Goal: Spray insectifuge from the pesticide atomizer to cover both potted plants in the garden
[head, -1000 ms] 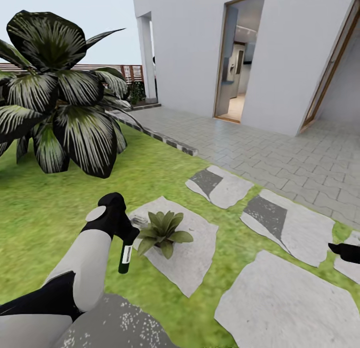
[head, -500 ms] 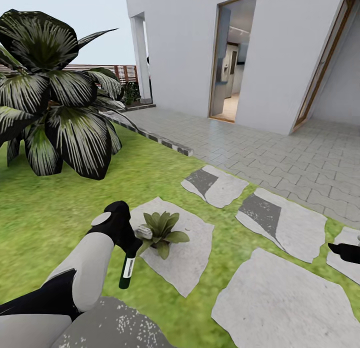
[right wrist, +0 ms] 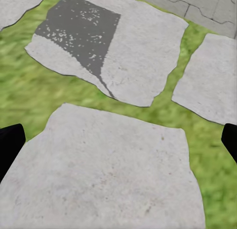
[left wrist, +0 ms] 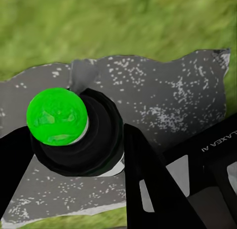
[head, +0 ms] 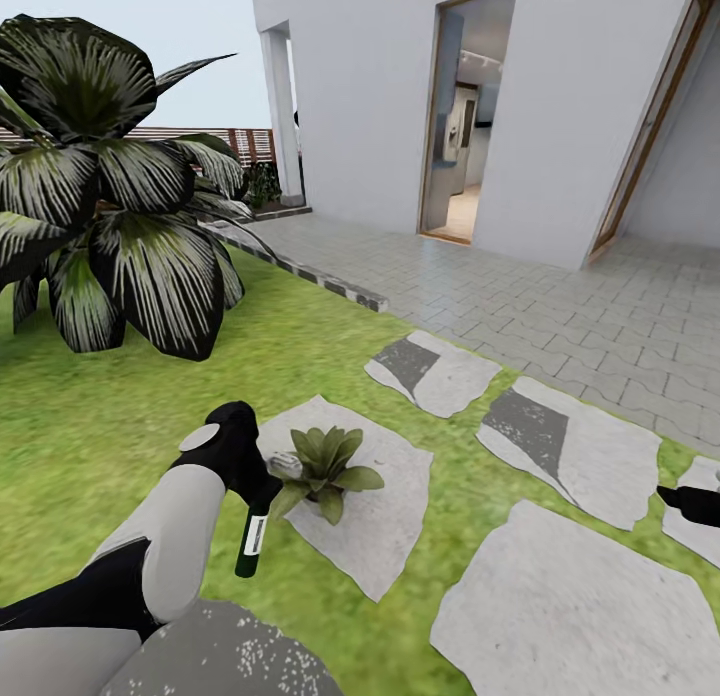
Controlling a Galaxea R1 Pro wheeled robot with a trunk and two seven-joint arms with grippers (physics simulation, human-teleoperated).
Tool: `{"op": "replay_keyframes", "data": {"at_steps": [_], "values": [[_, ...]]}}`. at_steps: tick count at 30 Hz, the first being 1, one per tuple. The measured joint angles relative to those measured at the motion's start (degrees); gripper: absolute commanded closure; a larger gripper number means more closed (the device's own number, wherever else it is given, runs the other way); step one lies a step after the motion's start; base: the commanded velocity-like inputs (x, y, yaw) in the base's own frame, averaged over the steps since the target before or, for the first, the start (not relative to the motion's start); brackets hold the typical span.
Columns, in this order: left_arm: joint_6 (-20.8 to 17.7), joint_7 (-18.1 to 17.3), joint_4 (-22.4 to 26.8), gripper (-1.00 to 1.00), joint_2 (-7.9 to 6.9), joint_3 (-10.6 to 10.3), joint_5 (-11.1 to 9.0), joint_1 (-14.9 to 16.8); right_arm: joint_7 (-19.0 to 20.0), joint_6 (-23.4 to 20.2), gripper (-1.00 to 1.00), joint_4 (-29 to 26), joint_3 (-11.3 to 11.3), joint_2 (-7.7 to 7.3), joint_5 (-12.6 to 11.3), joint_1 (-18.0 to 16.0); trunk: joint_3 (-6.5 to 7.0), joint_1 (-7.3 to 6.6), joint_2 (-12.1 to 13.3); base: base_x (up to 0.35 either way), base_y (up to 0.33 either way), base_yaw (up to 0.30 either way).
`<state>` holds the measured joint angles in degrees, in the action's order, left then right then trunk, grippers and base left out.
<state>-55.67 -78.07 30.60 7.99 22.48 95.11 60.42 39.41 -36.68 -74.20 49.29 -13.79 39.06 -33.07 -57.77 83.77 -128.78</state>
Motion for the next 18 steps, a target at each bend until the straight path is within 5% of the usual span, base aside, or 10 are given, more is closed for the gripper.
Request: {"op": "replay_keyframes", "data": {"at_steps": [12, 18], "values": [[0.0, 0.0, 2.4, 1.0, -0.11, 0.1, 0.0, 0.0, 0.1, 0.0, -1.0, 0.0, -0.2, 0.08, 0.0, 0.0, 0.0, -0.02, 0.0, 0.229, 0.199, 0.0], [0.0, -0.2, 0.3, 1.0, -0.08, 0.1, 0.0, 0.0, 0.1, 0.0, -1.0, 0.0, -0.1, 0.08, 0.0, 0.0, 0.0, 0.0, 0.0, 0.067, 0.053, 0.0]]}}
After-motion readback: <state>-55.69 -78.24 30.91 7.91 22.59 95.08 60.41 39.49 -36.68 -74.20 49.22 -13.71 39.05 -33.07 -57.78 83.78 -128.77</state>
